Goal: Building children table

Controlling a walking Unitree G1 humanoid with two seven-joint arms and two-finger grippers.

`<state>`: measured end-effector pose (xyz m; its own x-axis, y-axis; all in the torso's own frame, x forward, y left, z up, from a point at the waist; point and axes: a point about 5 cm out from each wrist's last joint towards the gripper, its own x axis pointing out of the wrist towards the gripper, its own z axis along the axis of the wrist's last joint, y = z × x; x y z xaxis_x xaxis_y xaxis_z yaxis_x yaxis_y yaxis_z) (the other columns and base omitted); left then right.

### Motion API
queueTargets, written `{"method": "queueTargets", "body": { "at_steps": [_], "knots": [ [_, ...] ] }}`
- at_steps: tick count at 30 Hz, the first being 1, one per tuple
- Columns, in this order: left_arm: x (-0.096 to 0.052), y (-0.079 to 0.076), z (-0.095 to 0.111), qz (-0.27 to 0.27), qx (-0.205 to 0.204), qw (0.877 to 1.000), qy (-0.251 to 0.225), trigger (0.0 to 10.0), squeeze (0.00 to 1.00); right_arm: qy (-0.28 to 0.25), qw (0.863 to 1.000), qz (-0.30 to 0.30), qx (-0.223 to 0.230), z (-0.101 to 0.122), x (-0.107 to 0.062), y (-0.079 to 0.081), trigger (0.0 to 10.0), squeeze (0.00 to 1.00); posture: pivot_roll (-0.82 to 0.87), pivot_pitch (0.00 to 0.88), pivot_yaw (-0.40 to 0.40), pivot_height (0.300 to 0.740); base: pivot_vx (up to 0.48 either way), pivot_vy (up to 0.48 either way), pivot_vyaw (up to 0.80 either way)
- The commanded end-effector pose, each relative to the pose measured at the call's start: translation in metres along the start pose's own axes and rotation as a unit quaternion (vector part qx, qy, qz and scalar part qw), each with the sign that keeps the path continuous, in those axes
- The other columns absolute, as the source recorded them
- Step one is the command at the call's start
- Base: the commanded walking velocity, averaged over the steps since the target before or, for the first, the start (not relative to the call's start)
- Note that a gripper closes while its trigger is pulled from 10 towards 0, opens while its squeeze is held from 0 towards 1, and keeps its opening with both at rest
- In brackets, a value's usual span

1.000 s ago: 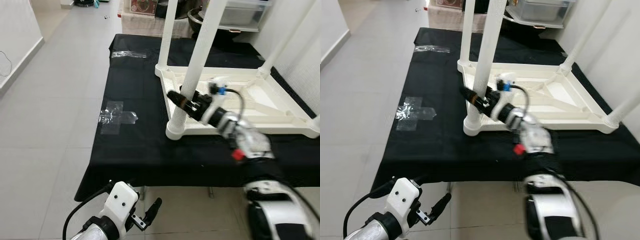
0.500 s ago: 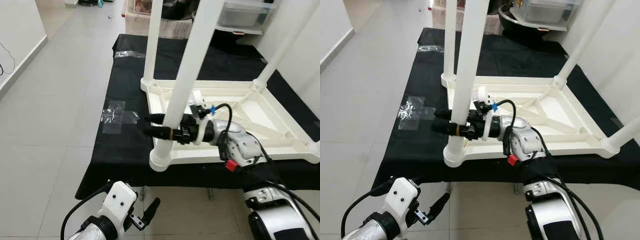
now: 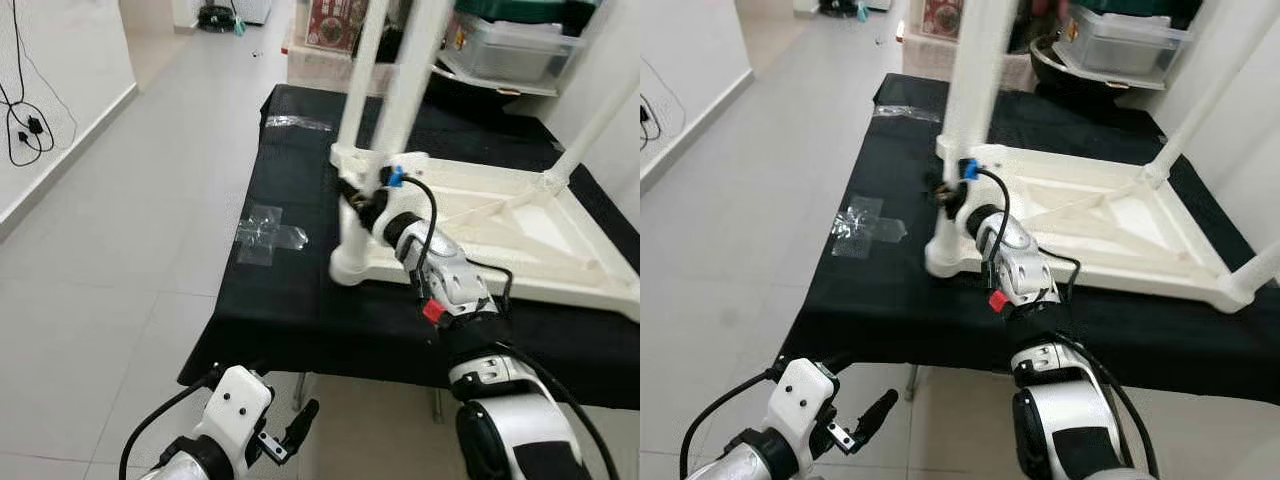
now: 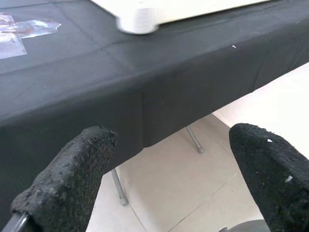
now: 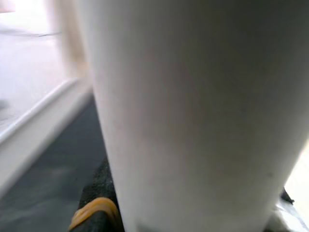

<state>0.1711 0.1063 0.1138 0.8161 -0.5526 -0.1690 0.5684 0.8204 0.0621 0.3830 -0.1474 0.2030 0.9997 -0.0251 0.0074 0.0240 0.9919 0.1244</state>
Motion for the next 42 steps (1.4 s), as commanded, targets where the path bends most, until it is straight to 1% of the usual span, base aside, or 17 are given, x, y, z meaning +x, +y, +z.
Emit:
{"method": "queueTargets", "body": {
  "at_steps": [1,5,7,8,9,13,14,23,27,28,30,32,33,37,38,41,42],
  "knots": [
    [0.000,-0.002,-0.003,-0.005,-0.005,1.000,0.007,10.0,0.00,0.026,0.996,-0.082,0.001,-0.009,-0.005,-0.019,0.0,0.00,0.14,0.094,-0.143,0.740,0.000,0.000,0.00],
    [0.000,-0.002,-0.003,-0.005,-0.004,1.000,0.007,10.0,0.00,0.024,0.993,-0.116,0.013,-0.012,-0.010,-0.012,0.0,0.00,0.14,0.094,-0.142,0.740,0.000,0.000,0.00],
    [0.000,-0.002,-0.003,-0.006,-0.004,1.000,0.006,10.0,0.00,0.013,0.996,-0.069,0.047,-0.011,-0.009,0.010,10.0,0.00,0.14,0.092,-0.141,0.740,0.000,0.000,0.00],
    [0.001,-0.002,-0.003,-0.006,-0.004,1.000,0.006,10.0,0.00,0.004,0.997,-0.050,0.060,-0.010,-0.009,0.017,10.0,0.00,0.14,0.092,-0.141,0.740,0.000,0.000,0.00],
    [0.001,-0.002,-0.003,-0.006,-0.004,1.000,0.007,10.0,0.00,-0.011,0.997,-0.026,0.071,-0.007,-0.010,0.023,10.0,1.00,0.14,0.092,-0.141,0.740,0.000,0.000,0.00],
    [0.001,-0.002,-0.003,-0.008,-0.005,1.000,0.007,10.0,0.00,-0.042,0.997,-0.001,0.057,0.002,-0.010,0.027,10.0,1.00,0.13,0.089,-0.142,0.740,0.000,0.000,0.00],
    [0.001,-0.003,-0.003,-0.008,-0.005,1.000,0.007,10.0,0.00,-0.047,0.996,0.019,0.070,0.004,-0.009,0.028,10.0,0.00,0.13,0.086,-0.141,0.740,0.000,0.000,0.00],
    [0.003,-0.003,-0.004,-0.012,-0.007,1.000,0.007,10.0,0.00,-0.080,0.958,0.255,0.109,0.025,-0.008,0.018,10.0,0.00,0.13,0.079,-0.138,0.740,0.000,0.000,0.00],
    [0.004,-0.003,-0.005,-0.013,-0.009,1.000,0.007,10.0,0.00,-0.009,0.870,0.487,0.075,0.018,-0.033,0.024,10.0,0.00,0.13,0.067,-0.144,0.740,0.000,0.000,0.00],
    [0.004,-0.003,-0.005,-0.013,-0.009,1.000,0.007,10.0,0.00,-0.009,0.870,0.487,0.075,0.018,-0.033,0.024,10.0,0.00,0.13,0.067,-0.144,0.740,0.000,0.000,0.00],
    [0.004,-0.004,-0.005,-0.014,-0.009,1.000,0.008,10.0,0.00,0.046,0.794,0.606,0.021,0.006,-0.055,0.024,10.0,0.00,0.13,0.066,-0.146,0.740,0.000,0.000,0.00],
    [0.004,-0.004,-0.005,-0.014,-0.009,1.000,0.008,10.0,0.00,0.046,0.794,0.606,0.021,0.006,-0.055,0.024,10.0,0.00,0.13,0.066,-0.146,0.740,0.000,0.000,0.00],
    [0.005,-0.005,-0.005,-0.013,-0.009,1.000,0.008,10.0,0.00,0.077,0.737,0.671,-0.023,-0.004,-0.066,0.025,10.0,0.00,0.13,0.067,-0.150,0.740,0.000,0.000,0.00],
    [0.004,-0.004,-0.004,-0.012,-0.009,1.000,0.007,10.0,0.00,0.086,0.716,0.692,-0.031,-0.007,-0.066,0.030,10.0,0.00,0.14,0.072,-0.152,0.740,0.000,0.000,0.00],
    [0.003,-0.004,-0.004,-0.012,-0.007,1.000,0.007,10.0,0.00,0.095,0.721,0.686,-0.026,-0.009,-0.061,0.037,0.0,0.00,0.14,0.075,-0.154,0.740,0.000,0.000,0.00],
    [0.003,-0.004,-0.004,-0.013,-0.006,1.000,0.006,10.0,0.00,0.094,0.731,0.676,-0.024,-0.009,-0.054,0.046,0.0,0.00,0.14,0.076,-0.153,0.740,0.000,0.000,0.00],
    [0.003,-0.005,-0.004,-0.014,-0.006,1.000,0.007,10.0,0.00,0.077,0.762,0.642,-0.033,-0.008,-0.046,0.051,0.0,0.00,0.14,0.079,-0.153,0.740,0.000,0.000,0.00]
  ]
}}
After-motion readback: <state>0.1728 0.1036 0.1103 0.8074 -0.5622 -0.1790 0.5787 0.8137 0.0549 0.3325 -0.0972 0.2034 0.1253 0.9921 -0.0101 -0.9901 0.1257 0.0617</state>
